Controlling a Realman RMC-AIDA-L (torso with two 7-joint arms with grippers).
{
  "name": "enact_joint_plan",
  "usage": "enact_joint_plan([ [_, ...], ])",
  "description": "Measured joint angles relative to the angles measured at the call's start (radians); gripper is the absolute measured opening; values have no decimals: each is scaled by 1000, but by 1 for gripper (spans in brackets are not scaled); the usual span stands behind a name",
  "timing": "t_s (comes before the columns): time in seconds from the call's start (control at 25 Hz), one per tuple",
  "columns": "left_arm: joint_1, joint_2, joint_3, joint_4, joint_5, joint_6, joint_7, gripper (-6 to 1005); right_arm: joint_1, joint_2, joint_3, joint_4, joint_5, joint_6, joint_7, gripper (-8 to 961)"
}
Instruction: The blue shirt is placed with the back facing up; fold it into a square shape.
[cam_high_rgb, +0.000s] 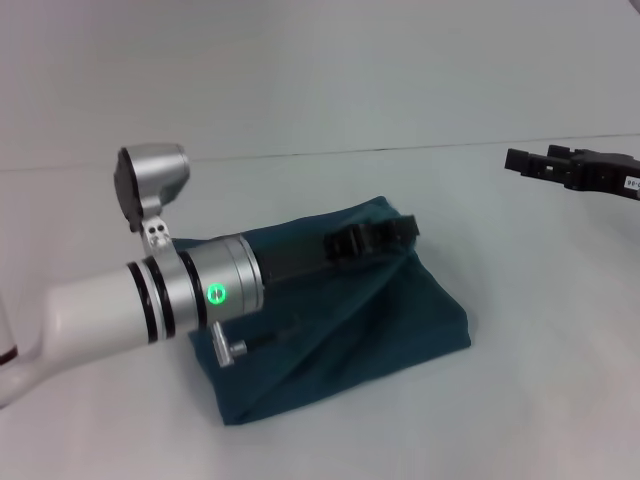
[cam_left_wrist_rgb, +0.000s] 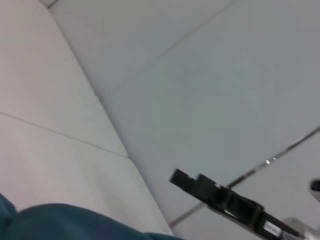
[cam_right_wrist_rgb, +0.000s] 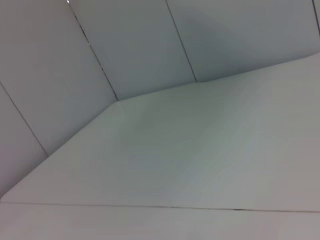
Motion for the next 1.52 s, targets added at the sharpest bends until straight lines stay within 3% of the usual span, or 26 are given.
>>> enact_joint_plan([
  [0.32, 9, -1, 8, -36, -5, 134, 18, 123, 7, 2, -32, 12, -3, 8, -1, 931],
  [0.44, 25, -1, 4, -27, -19, 225, 14, 344, 9, 2, -39, 18, -4, 10, -1, 931],
  [0.68, 84, 3, 4, 27, -65, 423, -12, 587, 10, -2, -50, 41, -5, 12, 11, 931],
  [0.92, 158, 7, 7, 125, -83, 448, -13, 814, 10, -13, -57, 52, -9, 12, 51, 930],
  [1.08, 234, 12, 20, 230, -72, 406, 3, 952, 13, -36, -98, 66, -9, 7, 139, 930],
  [1.32, 356, 16, 1, 395, -19, 357, 48, 953, 41, -102, -197, 119, -10, -38, 344, 930],
  [1.52, 397, 23, -70, 454, 70, 348, 78, 953, 81, -134, -214, 176, -19, -112, 459, 930],
])
